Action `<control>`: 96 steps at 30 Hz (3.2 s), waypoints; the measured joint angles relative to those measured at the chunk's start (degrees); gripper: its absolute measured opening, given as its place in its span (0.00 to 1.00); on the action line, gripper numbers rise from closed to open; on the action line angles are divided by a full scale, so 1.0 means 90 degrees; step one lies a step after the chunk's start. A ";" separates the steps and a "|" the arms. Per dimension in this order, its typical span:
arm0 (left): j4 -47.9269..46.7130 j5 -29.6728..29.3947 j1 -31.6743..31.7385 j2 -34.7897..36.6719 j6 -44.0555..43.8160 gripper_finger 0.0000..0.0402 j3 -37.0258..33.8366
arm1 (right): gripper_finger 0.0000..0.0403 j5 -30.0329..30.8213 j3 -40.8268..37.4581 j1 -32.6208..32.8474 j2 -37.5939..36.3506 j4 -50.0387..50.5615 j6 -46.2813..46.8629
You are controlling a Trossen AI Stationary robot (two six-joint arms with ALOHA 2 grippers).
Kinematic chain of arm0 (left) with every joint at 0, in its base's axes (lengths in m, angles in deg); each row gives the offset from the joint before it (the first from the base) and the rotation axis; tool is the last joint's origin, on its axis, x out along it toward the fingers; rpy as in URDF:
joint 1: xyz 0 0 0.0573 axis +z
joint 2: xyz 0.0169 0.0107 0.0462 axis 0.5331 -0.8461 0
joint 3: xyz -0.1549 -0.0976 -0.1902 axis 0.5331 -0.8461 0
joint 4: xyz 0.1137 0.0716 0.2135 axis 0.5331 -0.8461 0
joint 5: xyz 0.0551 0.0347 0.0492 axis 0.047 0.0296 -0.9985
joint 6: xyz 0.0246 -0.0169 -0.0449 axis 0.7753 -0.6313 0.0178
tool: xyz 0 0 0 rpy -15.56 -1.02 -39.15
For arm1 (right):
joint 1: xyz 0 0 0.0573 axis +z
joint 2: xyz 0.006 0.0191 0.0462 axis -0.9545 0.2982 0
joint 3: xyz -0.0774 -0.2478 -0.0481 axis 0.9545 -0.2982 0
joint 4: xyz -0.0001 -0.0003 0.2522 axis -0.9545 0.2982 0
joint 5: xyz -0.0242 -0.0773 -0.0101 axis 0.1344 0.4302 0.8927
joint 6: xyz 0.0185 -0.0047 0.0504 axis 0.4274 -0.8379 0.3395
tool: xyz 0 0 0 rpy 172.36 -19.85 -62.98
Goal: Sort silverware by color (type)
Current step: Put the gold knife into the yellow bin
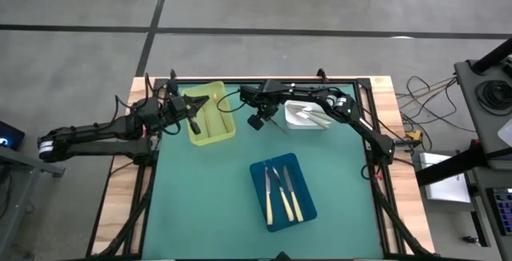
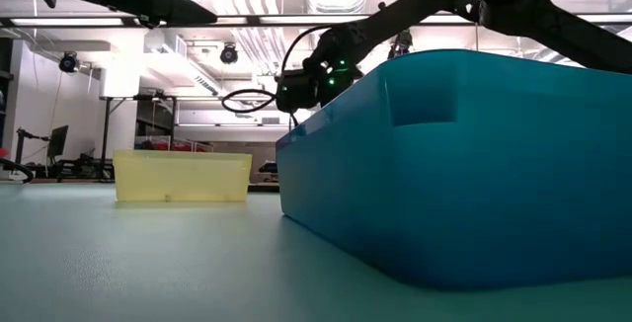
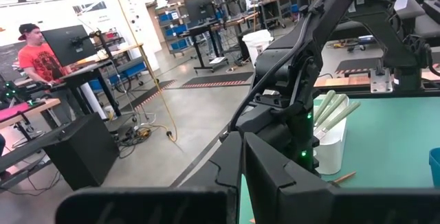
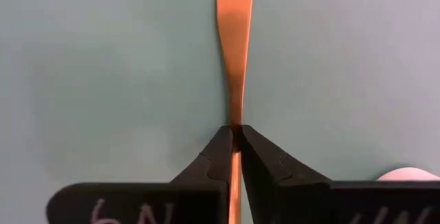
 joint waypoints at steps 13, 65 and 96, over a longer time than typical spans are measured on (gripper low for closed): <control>0.0000 -0.0002 -0.0002 -0.0002 0.0002 0.00 0.0000 | 0.02 0.0169 0.0200 -0.0010 -0.0073 -0.0034 0.0065; -0.0299 0.0005 0.0000 0.0034 -0.0121 0.00 0.0000 | 0.02 0.0401 0.1900 0.0579 -0.1012 -0.2674 -0.1857; -0.0100 -0.0002 0.0000 0.0039 0.0186 0.00 0.0097 | 0.02 -0.0125 -0.1047 0.0405 -0.3180 -0.5570 -0.3253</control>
